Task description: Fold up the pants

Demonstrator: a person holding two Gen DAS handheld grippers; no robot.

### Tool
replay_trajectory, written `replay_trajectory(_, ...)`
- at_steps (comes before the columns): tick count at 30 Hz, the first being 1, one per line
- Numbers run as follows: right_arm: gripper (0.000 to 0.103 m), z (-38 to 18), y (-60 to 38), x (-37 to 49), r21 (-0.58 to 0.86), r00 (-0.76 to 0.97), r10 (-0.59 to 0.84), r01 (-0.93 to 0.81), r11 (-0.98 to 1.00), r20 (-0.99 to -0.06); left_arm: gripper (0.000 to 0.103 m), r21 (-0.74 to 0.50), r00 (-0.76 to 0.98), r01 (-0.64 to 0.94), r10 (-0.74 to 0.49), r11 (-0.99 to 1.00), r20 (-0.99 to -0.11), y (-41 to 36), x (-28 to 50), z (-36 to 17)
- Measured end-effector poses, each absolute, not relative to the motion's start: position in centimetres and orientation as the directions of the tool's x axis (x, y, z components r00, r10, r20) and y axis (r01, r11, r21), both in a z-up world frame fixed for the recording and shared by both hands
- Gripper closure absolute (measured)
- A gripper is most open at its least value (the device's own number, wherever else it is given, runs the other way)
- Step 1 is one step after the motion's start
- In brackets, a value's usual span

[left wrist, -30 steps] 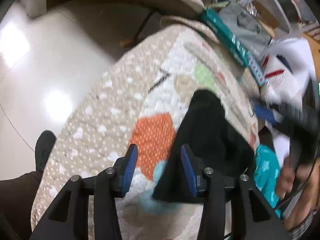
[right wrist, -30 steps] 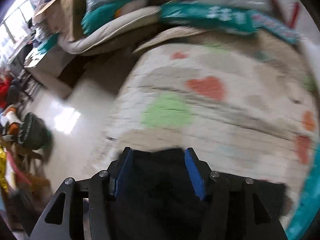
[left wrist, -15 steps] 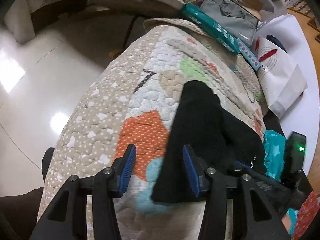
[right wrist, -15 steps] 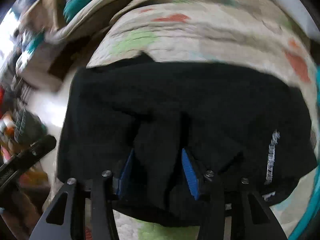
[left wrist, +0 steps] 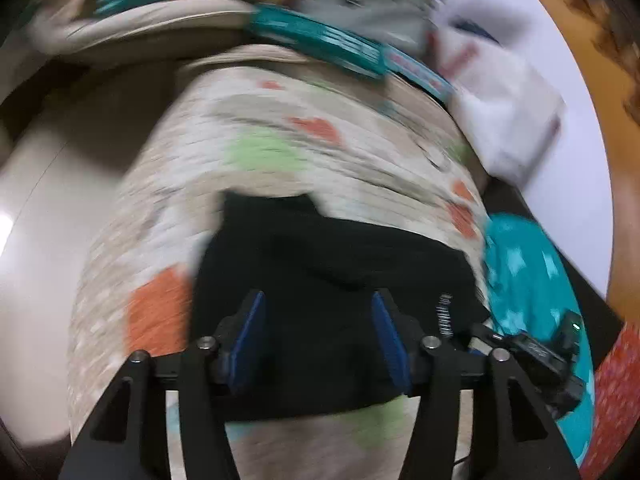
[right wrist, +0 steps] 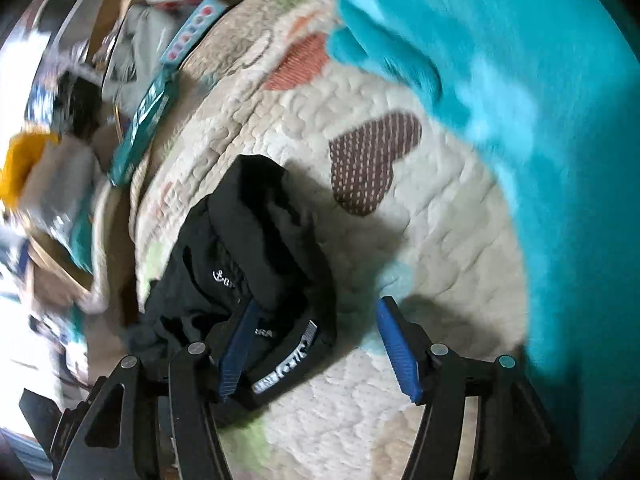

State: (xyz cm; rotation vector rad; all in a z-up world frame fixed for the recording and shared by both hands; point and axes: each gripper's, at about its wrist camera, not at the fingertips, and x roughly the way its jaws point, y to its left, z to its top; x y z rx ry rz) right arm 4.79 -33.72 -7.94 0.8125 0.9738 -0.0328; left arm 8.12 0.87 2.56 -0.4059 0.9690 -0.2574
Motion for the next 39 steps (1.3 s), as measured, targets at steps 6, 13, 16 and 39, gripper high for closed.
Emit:
replay_trajectory(6,0.035,-8.6,-32.3,4.7,0.551,0.601,0.285,0.319,0.771,-0.747,0.047,-0.339,0.404,0.246,-0.414,0.908,-0.816,-11.3,15.5,2.9)
replay_trajectory(13,0.035,-8.8,-31.3,5.9,0.529,0.614,0.267,0.293,0.796,-0.743,0.046,-0.273,0.222,0.388,-0.376,0.88,-0.9,-22.3,22.4,-1.0)
replay_trajectory(16,0.044,-8.8,-31.2,6.3,0.518,0.616,0.259,0.286,0.806,-0.744,0.045,-0.152,0.161,0.489,-0.26,0.859,-0.952,-25.8,23.3,-3.4)
replay_trajectory(39,0.085,0.7,-10.6,5.6,0.233,0.584,0.383,-0.318,0.919,-0.716,0.091,-0.494,0.428,0.195,-0.527,0.847,-0.735,-0.7,16.0,5.8)
